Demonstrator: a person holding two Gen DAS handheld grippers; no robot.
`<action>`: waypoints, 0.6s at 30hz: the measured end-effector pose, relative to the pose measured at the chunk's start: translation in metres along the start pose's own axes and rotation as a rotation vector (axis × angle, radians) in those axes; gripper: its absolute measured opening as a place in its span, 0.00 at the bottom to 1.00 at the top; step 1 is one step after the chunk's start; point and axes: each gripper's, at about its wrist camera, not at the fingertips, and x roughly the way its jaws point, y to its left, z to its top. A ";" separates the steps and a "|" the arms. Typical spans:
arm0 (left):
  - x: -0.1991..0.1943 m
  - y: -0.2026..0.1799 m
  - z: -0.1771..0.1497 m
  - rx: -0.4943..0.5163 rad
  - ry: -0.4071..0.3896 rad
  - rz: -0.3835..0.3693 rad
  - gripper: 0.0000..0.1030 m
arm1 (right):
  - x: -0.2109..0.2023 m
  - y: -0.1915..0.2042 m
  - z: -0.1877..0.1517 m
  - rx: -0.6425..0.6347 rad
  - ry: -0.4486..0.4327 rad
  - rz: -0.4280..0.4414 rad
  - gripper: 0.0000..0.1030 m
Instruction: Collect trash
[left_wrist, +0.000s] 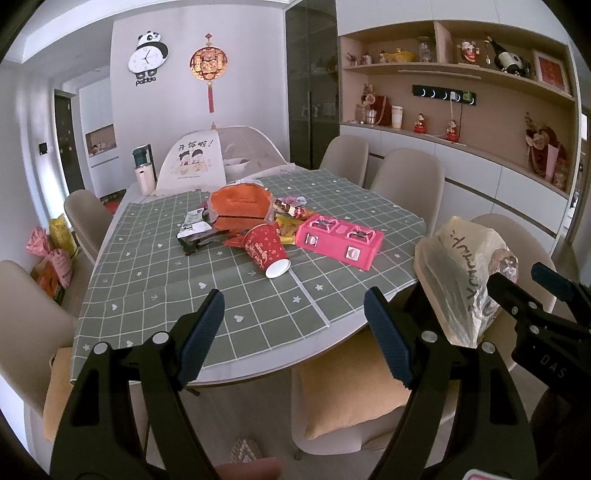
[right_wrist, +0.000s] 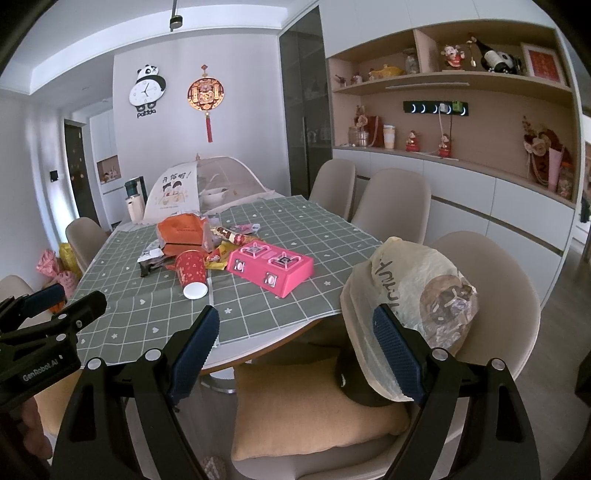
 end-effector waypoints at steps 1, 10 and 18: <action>0.000 0.000 0.000 0.000 0.000 0.000 0.72 | 0.000 0.000 0.001 0.000 0.000 0.000 0.79; 0.001 0.000 0.000 0.004 -0.001 -0.007 0.72 | -0.001 -0.001 0.001 0.003 -0.001 0.000 0.79; 0.001 -0.003 0.000 0.008 -0.005 -0.013 0.72 | -0.002 -0.002 0.001 0.004 -0.001 0.000 0.79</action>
